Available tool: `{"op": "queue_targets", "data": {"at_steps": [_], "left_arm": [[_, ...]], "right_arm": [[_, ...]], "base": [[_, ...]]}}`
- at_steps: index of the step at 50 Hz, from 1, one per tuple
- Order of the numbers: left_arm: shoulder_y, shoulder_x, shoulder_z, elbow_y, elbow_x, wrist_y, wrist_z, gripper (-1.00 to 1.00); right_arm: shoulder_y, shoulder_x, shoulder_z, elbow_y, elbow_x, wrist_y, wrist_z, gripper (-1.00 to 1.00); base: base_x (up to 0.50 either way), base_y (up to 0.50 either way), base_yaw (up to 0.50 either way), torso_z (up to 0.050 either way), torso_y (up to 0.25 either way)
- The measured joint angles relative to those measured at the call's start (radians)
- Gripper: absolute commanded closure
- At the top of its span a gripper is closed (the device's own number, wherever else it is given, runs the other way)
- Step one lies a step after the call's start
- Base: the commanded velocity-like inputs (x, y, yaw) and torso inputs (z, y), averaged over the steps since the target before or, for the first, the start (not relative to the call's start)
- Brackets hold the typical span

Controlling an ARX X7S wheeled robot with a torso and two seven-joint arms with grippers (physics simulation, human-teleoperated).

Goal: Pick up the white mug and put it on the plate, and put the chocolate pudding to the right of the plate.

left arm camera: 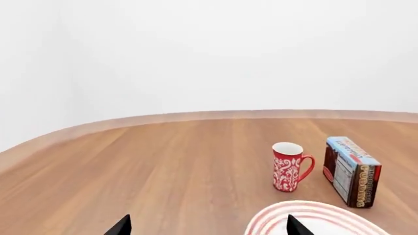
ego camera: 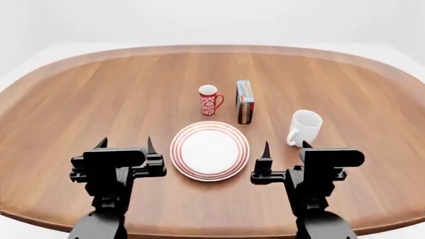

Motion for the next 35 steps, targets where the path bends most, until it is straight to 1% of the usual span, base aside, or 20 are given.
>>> {"op": "queue_targets", "data": {"at_steps": [35], "left_arm": [[-0.022, -0.029, 0.017, 0.009, -0.014, -0.007, -0.038, -1.0]], "right_arm": [[0.022, 0.025, -0.017, -0.013, 0.029, 0.027, 0.019, -1.0]], "base": [[0.5, 0.0, 0.0, 0.0, 0.0]]}}
